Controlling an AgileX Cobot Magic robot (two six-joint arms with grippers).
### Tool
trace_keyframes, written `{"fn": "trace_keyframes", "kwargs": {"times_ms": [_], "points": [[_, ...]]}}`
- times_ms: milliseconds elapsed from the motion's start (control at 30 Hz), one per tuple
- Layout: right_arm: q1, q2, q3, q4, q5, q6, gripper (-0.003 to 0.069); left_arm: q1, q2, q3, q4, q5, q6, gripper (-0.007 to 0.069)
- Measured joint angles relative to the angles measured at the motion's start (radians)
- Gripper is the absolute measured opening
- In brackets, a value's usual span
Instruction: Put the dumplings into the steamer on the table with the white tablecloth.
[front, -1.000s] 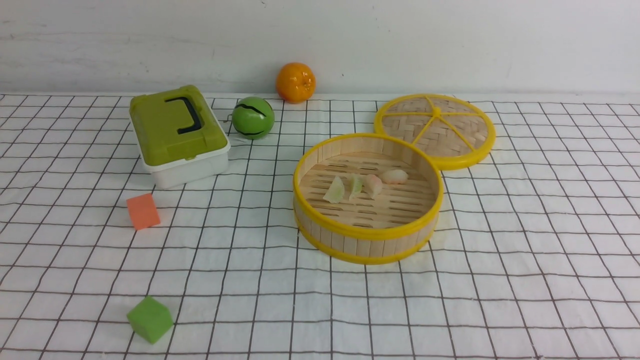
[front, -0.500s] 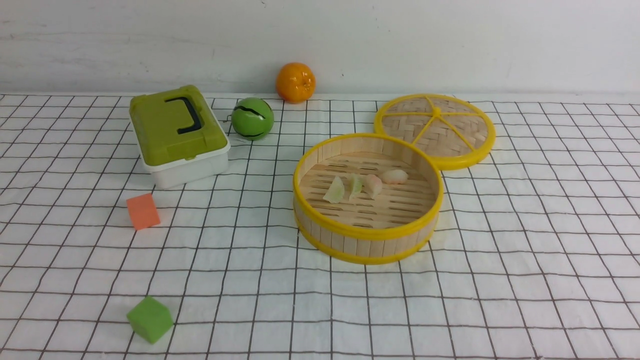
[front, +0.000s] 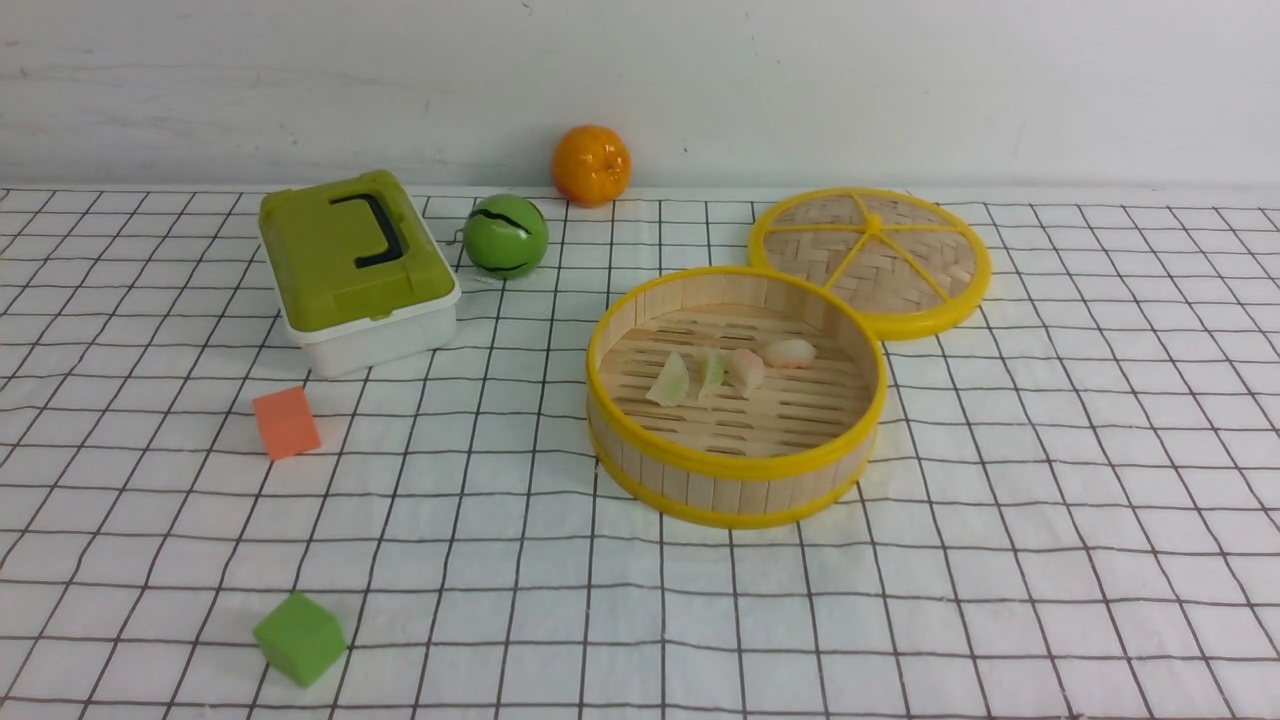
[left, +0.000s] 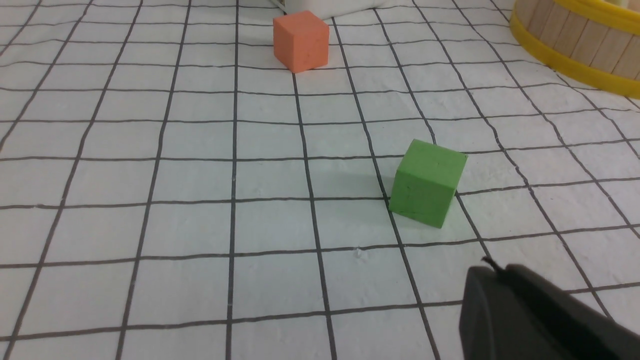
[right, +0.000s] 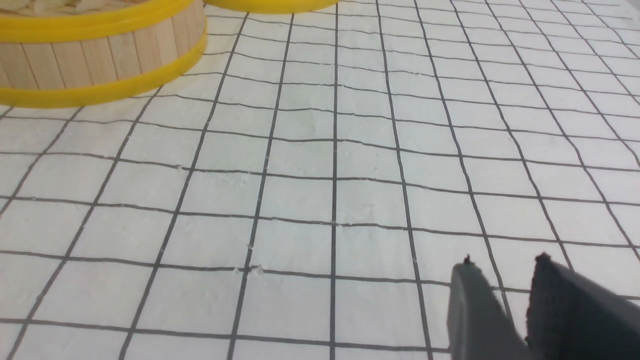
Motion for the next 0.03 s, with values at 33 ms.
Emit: {"fn": "trace_keyframes", "kwargs": {"times_ms": [33], "points": [[0.000, 0.000, 0.000, 0.000, 0.000, 0.000, 0.0178, 0.000, 0.000, 0.000, 0.000, 0.000, 0.000, 0.0016]]}}
